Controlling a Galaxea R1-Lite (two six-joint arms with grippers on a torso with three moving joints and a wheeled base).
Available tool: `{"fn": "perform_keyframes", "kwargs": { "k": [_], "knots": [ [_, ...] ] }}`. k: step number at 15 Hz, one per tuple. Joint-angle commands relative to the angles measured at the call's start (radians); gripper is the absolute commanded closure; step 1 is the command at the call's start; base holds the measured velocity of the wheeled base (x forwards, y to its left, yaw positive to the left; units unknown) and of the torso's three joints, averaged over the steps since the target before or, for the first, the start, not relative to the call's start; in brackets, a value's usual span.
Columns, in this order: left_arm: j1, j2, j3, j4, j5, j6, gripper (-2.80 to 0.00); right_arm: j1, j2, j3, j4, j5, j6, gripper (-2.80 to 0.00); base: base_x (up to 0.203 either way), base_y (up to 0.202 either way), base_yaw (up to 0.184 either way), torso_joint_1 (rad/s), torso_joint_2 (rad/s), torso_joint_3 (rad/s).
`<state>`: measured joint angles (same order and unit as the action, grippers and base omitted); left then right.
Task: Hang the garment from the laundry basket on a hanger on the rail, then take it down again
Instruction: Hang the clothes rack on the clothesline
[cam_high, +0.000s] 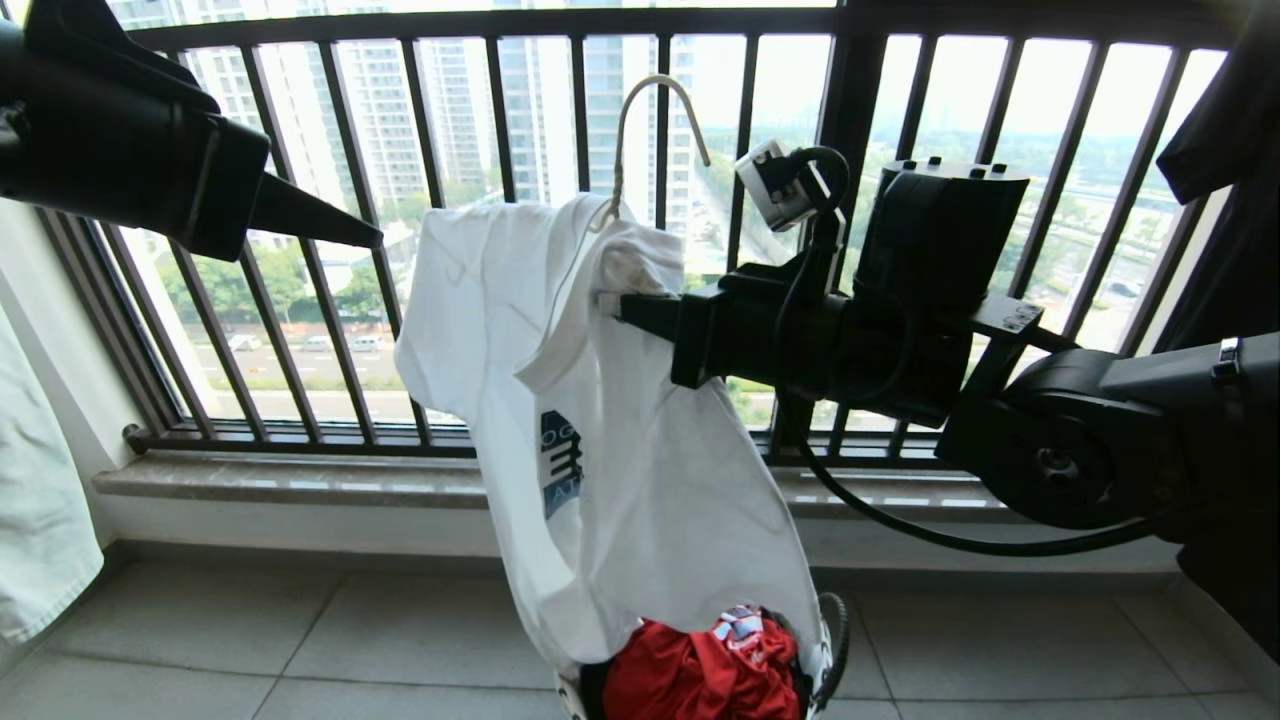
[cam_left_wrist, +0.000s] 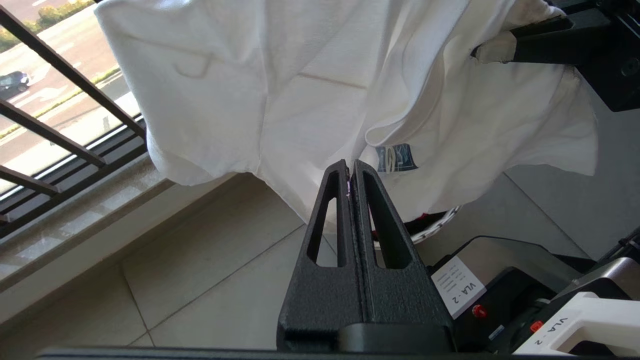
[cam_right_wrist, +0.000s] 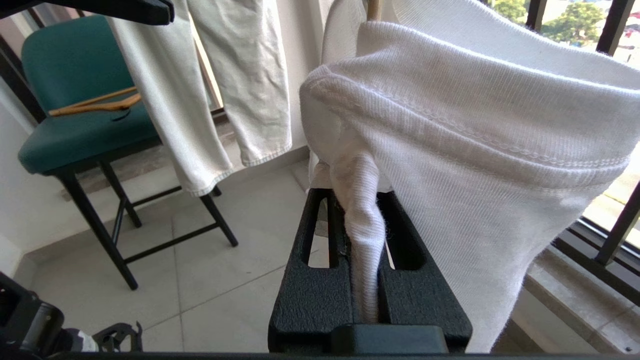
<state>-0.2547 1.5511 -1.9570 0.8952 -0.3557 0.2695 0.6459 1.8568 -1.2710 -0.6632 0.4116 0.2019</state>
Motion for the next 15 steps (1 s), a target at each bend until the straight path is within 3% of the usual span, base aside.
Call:
{"fn": "perform_keyframes", "kwargs": {
  "k": [1,5,8,10,15],
  "knots": [
    [0.017,0.016,0.001,0.01,-0.061,0.039,0.0,-0.017,-0.025,0.031,-0.003,0.099,0.002,0.0,0.0,0.0,0.0,0.0,0.0,0.0],
    [0.015,0.011,0.001,0.03,-0.105,0.044,0.0,-0.031,-0.025,0.054,-0.002,0.199,0.002,0.0,0.0,0.0,0.0,0.0,0.0,0.0],
    [0.014,0.01,0.001,0.11,-0.114,0.109,0.0,-0.044,-0.024,0.068,0.001,0.275,0.001,0.0,0.0,0.0,0.0,0.0,0.0,0.0],
    [-0.001,0.014,0.001,0.113,-0.129,0.116,0.0,-0.055,-0.024,0.079,0.008,0.329,0.001,0.0,0.0,0.0,0.0,0.0,0.0,0.0],
    [-0.02,0.004,0.012,0.115,-0.151,0.125,0.0,-0.06,-0.027,0.086,0.078,0.38,-0.045,0.0,0.0,0.0,0.0,0.0,0.0,0.0]
  ]
}}
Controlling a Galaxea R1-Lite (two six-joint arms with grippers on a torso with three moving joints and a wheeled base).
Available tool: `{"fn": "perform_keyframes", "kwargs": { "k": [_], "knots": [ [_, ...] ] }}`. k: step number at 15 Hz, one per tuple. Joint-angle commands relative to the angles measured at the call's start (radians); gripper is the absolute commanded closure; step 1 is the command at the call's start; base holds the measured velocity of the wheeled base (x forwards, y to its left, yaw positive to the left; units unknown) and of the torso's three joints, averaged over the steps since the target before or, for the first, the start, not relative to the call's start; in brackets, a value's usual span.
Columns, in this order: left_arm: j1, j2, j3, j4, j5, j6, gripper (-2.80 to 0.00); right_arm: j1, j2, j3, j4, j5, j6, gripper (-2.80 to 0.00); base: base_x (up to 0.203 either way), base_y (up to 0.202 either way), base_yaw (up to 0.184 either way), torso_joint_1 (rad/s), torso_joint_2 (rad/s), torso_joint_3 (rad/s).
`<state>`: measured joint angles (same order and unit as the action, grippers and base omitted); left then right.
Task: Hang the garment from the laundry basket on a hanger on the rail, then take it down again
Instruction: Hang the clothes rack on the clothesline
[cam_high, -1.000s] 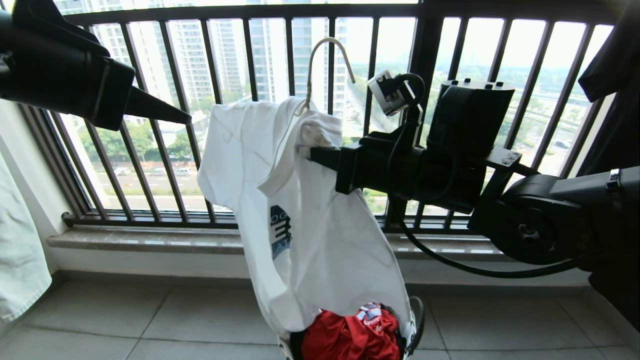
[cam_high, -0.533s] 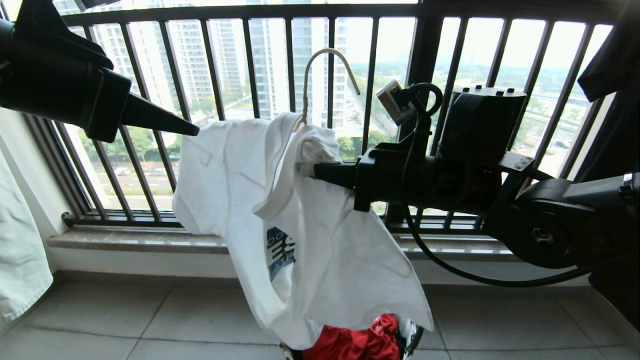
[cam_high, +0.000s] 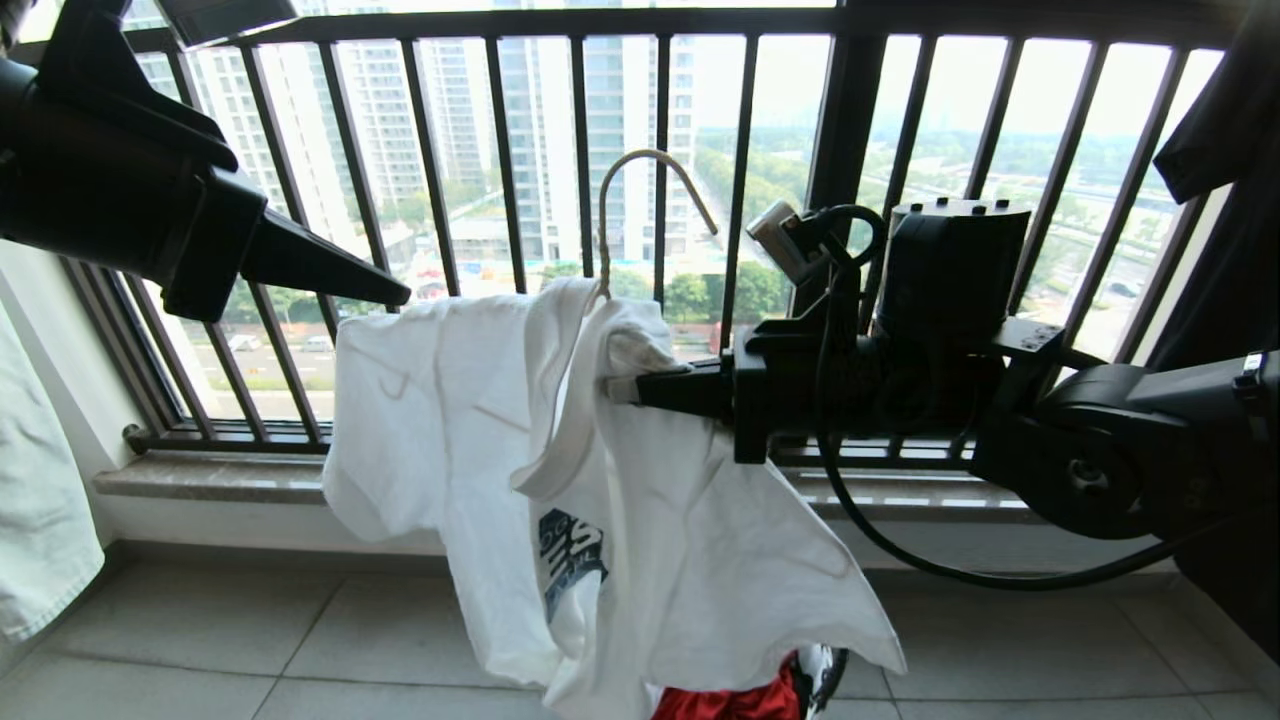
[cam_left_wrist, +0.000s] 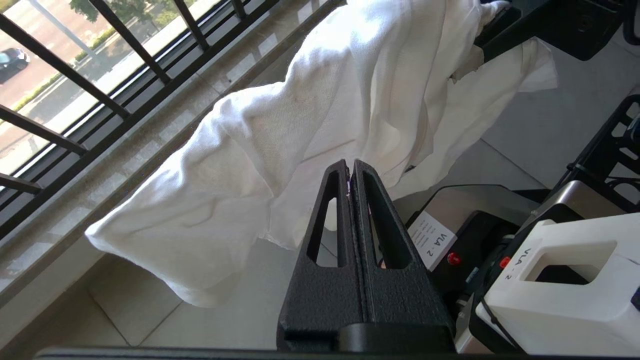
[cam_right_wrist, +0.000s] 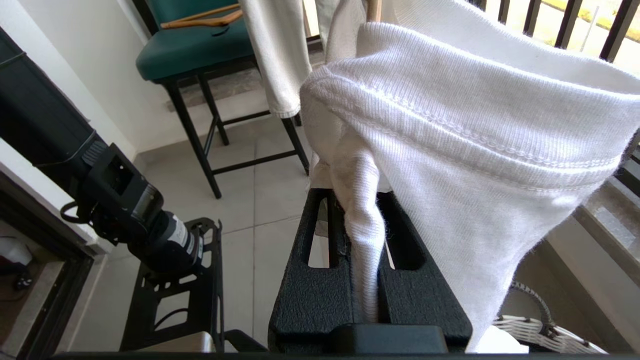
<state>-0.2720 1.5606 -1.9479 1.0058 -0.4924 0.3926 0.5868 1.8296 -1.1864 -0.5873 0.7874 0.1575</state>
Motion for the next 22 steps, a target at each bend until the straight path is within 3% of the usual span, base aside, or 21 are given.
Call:
{"fn": "perform_keyframes", "kwargs": {
  "k": [1,4,10,15,22],
  "knots": [
    [-0.002,-0.011,0.004,0.002,-0.037,0.002,-2.8,-0.001,0.0,-0.002,0.014,0.004,-0.001,0.0,0.0,0.0,0.0,0.0,0.0,0.0],
    [0.002,0.022,0.009,0.002,-0.037,0.014,-2.8,-0.001,-0.001,-0.001,0.017,0.006,-0.001,0.0,0.0,0.0,0.0,0.0,0.0,0.0],
    [0.016,0.12,-0.003,-0.046,-0.073,0.265,-2.8,0.004,-0.007,0.002,0.021,0.007,-0.001,0.0,0.0,0.0,0.0,0.0,0.0,0.0],
    [0.02,0.164,-0.003,-0.082,-0.101,0.361,-2.8,0.005,-0.013,0.002,0.032,0.009,-0.003,0.0,0.0,0.0,0.0,0.0,0.0,0.0],
    [0.02,0.237,-0.003,-0.084,-0.196,0.446,-2.8,0.01,-0.026,0.016,0.034,0.009,-0.024,0.0,0.0,0.0,0.0,0.0,0.0,0.0]
  ]
}}
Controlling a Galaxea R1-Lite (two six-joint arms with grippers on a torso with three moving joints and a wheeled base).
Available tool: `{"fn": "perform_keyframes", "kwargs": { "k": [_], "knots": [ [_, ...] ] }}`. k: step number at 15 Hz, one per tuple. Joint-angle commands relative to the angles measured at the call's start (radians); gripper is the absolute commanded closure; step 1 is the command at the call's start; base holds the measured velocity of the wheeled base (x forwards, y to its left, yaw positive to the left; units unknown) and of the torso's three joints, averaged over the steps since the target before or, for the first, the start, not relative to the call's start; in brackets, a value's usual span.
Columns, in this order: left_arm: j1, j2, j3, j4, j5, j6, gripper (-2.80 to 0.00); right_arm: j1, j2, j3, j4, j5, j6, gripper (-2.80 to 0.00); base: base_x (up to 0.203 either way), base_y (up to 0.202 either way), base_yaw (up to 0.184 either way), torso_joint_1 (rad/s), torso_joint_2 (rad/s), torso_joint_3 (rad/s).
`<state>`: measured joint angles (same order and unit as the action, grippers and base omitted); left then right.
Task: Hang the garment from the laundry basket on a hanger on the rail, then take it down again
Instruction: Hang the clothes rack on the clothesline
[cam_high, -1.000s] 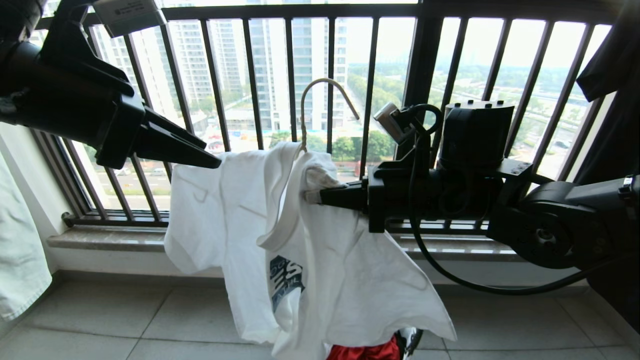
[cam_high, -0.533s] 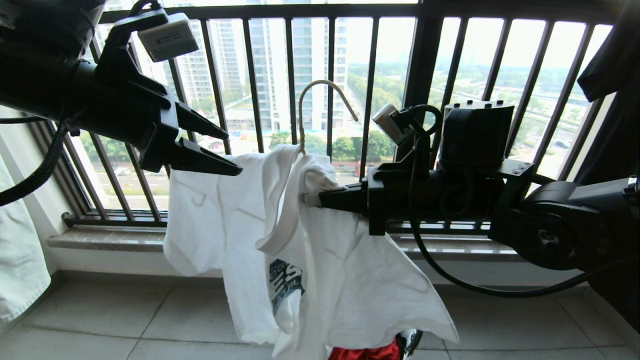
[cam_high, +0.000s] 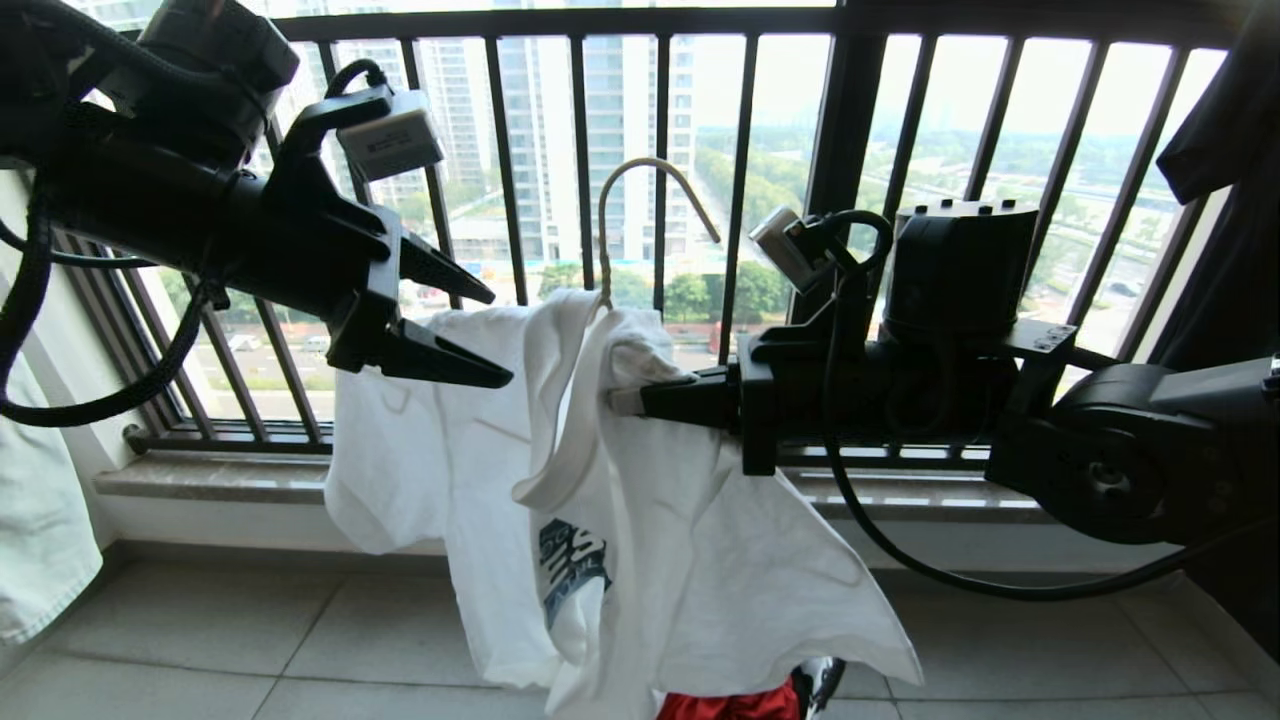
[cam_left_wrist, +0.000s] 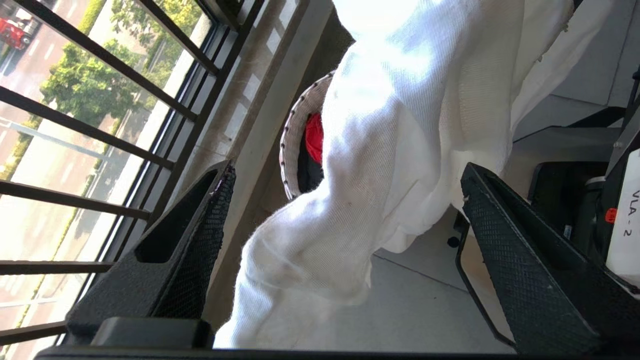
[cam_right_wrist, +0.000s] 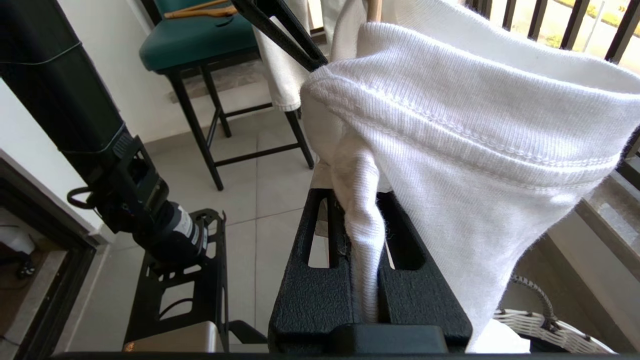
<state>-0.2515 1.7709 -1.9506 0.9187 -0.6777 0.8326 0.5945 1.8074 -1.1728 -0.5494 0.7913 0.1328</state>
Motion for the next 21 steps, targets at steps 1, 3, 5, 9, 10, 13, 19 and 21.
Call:
{"fn": "perform_keyframes", "kwargs": {
  "k": [1,3,5,9,10,13,19,21],
  "knots": [
    [0.0,0.037,0.0,0.003,-0.021,0.007,-2.8,0.003,-0.007,0.005,-0.004,0.005,0.001,0.0,0.0,0.0,0.0,0.0,0.0,0.0],
    [0.0,0.049,0.0,0.002,-0.052,0.007,-2.8,0.003,-0.009,0.005,-0.004,0.005,0.001,0.0,0.0,0.0,0.0,0.0,0.0,0.0],
    [0.0,0.051,0.001,0.005,-0.065,0.007,-2.8,0.004,-0.014,0.005,-0.005,0.005,0.001,0.0,0.0,0.0,0.0,0.0,0.0,0.0],
    [-0.002,0.062,0.001,0.005,-0.077,0.008,-2.8,0.002,-0.024,0.005,-0.004,0.005,0.001,0.0,0.0,0.0,0.0,0.0,0.0,0.0],
    [-0.002,0.066,0.001,0.005,-0.077,0.008,-2.8,0.002,-0.029,0.006,-0.004,0.005,0.001,0.0,0.0,0.0,0.0,0.0,0.0,0.0],
    [-0.005,0.068,0.002,0.005,-0.077,0.008,0.0,0.002,-0.033,0.008,-0.006,0.005,0.001,0.0,0.0,0.0,0.0,0.0,0.0,0.0],
    [-0.008,0.085,0.001,0.0,-0.077,0.008,0.0,0.002,-0.033,0.005,-0.007,0.003,0.001,0.0,0.0,0.0,0.0,0.0,0.0,0.0],
    [-0.008,0.084,0.001,-0.001,-0.077,0.008,0.0,0.002,-0.033,0.004,-0.007,0.002,0.002,0.0,0.0,0.0,0.0,0.0,0.0,0.0]
  ]
}}
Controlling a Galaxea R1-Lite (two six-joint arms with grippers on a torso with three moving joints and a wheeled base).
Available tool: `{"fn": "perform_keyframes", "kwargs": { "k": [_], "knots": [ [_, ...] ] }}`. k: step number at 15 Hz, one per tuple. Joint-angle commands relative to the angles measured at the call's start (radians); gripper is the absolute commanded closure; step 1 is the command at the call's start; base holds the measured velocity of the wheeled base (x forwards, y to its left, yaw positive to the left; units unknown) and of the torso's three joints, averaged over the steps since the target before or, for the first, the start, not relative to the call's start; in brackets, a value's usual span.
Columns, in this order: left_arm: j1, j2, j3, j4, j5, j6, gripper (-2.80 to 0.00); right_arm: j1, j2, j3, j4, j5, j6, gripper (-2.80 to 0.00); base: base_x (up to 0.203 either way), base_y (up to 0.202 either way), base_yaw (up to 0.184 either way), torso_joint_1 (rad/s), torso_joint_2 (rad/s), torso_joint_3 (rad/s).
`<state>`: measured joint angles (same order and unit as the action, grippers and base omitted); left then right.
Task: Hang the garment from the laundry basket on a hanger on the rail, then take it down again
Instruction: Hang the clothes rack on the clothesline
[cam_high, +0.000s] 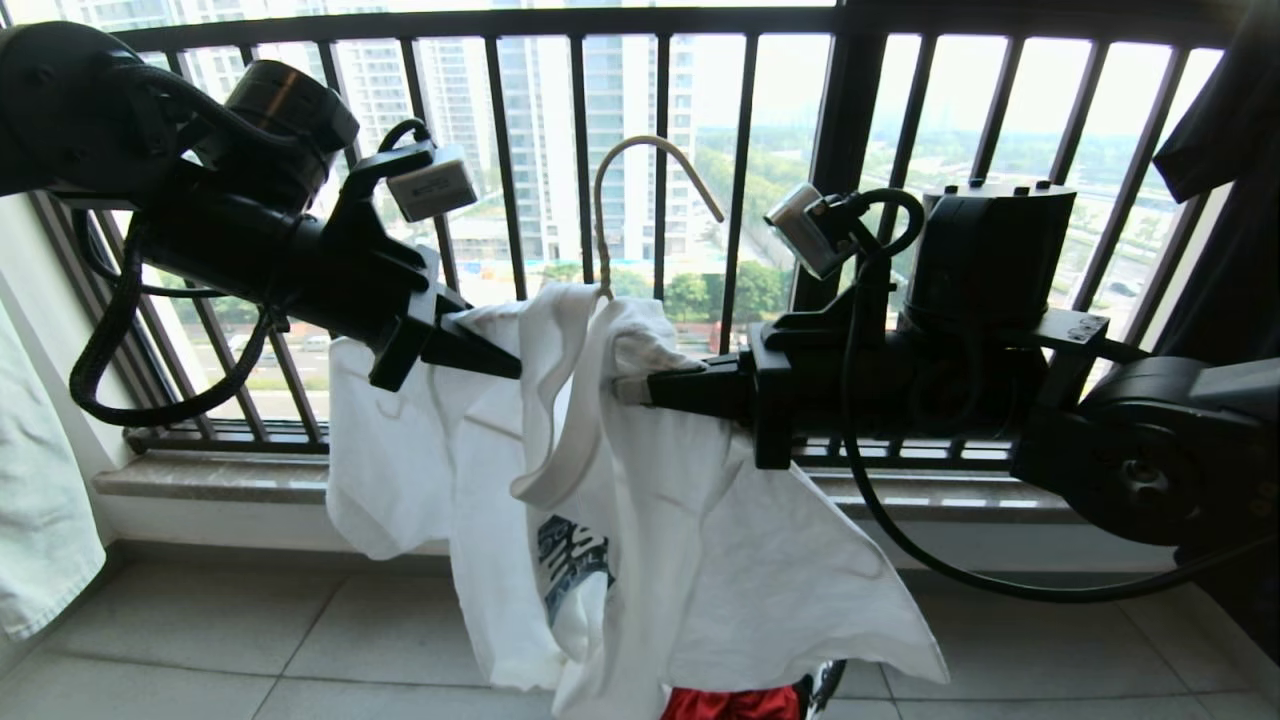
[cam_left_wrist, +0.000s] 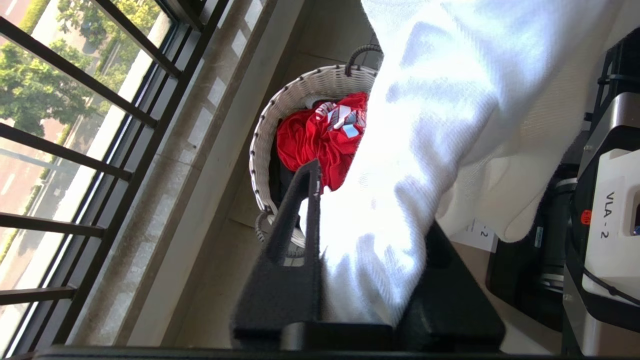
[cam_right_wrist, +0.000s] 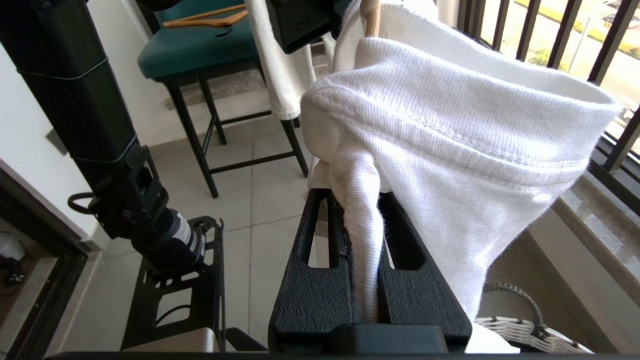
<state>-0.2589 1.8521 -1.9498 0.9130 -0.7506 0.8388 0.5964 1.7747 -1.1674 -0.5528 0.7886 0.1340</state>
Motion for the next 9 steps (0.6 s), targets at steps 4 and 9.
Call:
{"fn": "perform_keyframes", "kwargs": {
  "k": [4,9],
  "knots": [
    [-0.006,-0.003,0.0,0.004,-0.004,0.002,0.0,-0.001,0.0,-0.003,-0.007,0.001,-0.001,0.0,0.0,0.0,0.0,0.0,0.0,0.0],
    [-0.007,-0.008,0.0,0.004,-0.006,0.002,0.0,-0.001,0.006,-0.005,-0.009,-0.013,-0.001,0.0,0.0,0.0,0.0,0.0,0.0,0.0]
  ]
}}
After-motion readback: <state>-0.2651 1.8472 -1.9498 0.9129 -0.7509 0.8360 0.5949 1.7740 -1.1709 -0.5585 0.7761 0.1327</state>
